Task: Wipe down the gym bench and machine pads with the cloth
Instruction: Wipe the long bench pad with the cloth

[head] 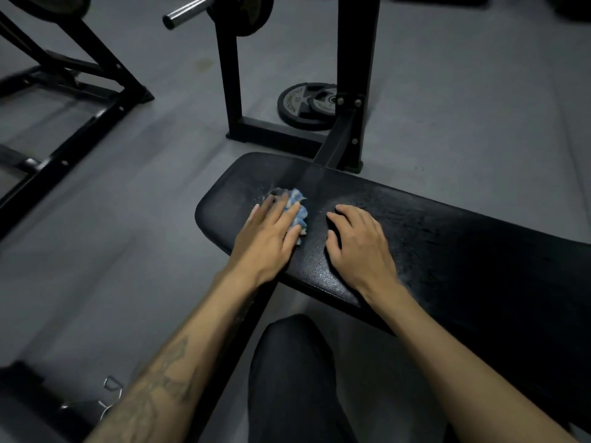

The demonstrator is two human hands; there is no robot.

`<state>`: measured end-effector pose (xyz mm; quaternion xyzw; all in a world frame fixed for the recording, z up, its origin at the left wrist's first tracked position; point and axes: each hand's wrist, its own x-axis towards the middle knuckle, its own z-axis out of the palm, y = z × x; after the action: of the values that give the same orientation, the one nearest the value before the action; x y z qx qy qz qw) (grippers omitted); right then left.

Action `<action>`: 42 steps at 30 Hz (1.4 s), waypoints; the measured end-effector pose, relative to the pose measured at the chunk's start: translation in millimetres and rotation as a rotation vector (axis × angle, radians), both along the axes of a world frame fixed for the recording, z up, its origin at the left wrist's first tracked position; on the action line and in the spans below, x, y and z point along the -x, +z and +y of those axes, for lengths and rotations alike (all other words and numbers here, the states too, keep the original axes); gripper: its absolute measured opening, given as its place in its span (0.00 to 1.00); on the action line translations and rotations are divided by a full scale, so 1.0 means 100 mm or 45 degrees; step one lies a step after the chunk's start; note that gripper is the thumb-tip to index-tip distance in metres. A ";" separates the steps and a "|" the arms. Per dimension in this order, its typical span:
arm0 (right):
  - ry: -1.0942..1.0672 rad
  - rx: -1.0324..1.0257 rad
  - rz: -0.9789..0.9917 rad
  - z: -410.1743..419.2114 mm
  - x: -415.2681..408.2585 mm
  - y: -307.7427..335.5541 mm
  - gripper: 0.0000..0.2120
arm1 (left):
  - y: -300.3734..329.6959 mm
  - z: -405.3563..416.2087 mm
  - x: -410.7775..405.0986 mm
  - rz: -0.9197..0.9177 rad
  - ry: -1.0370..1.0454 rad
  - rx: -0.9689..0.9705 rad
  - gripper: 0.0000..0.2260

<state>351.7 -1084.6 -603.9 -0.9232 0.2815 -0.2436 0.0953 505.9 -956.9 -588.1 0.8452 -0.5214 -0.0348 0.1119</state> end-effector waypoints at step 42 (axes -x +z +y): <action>-0.051 0.026 0.113 0.01 -0.05 0.01 0.23 | 0.06 -0.81 -0.25 0.006 -0.377 -0.087 0.27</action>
<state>357.1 -1083.2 -602.8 -0.9282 0.3013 -0.2072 0.0683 530.8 -1037.6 -581.7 0.7623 -0.6387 -0.0706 0.0779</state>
